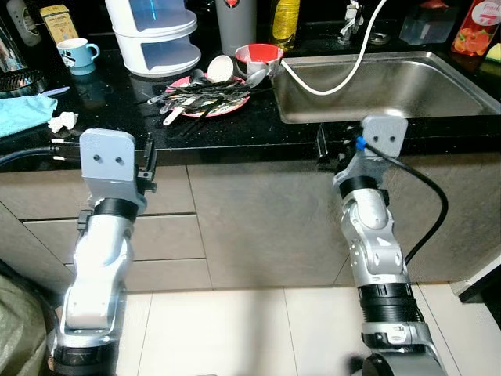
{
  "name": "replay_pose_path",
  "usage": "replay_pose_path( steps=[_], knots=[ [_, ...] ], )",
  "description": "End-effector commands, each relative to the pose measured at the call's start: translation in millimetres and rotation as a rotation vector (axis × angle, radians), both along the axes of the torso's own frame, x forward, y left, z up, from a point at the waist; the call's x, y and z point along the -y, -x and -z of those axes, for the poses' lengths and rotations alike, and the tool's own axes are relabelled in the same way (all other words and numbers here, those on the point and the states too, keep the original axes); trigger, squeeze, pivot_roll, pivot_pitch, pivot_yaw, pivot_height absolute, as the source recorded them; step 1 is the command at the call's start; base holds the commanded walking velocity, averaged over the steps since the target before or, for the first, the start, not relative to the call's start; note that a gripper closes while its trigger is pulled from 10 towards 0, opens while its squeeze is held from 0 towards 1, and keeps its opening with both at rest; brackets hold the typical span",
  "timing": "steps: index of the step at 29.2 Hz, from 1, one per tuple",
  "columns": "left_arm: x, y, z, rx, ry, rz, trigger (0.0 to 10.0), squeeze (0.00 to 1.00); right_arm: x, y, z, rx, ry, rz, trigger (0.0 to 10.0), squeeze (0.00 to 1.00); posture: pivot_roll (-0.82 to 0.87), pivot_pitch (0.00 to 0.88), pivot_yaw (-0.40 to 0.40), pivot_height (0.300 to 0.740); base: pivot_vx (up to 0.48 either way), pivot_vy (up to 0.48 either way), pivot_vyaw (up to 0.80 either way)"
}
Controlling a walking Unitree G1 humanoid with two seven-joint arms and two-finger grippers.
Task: Kitchen organization
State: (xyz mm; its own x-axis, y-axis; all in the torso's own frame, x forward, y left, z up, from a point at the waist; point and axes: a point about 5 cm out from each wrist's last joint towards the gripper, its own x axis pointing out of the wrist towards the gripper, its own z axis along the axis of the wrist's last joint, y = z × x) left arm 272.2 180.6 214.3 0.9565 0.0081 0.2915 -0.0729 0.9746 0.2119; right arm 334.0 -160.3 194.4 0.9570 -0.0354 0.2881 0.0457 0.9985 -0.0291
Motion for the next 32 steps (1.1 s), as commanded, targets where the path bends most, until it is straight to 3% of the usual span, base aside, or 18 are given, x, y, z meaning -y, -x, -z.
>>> replay_pose_path(
  steps=[1,12,32],
  knots=[
    [-10.7,-3.4,-4,-0.003,-0.028,-0.021,10.0,0.00,-3.2,-0.5,-6,0.021,-0.017,-0.002,10.0,0.00,0.15,0.000,0.080,0.740,0.000,0.000,0.00],
    [-4.2,-6.2,-15,0.034,-0.025,0.023,10.0,0.00,-5.9,-2.4,-7,0.021,-0.059,-0.008,10.0,0.00,0.15,0.000,0.082,0.740,0.000,0.000,0.00],
    [-1.6,-7.3,-15,0.029,-0.043,0.054,10.0,0.00,-4.5,-2.3,-3,0.007,-0.067,0.000,10.0,0.00,0.15,0.000,0.089,0.740,0.400,0.000,0.00]
  ],
)
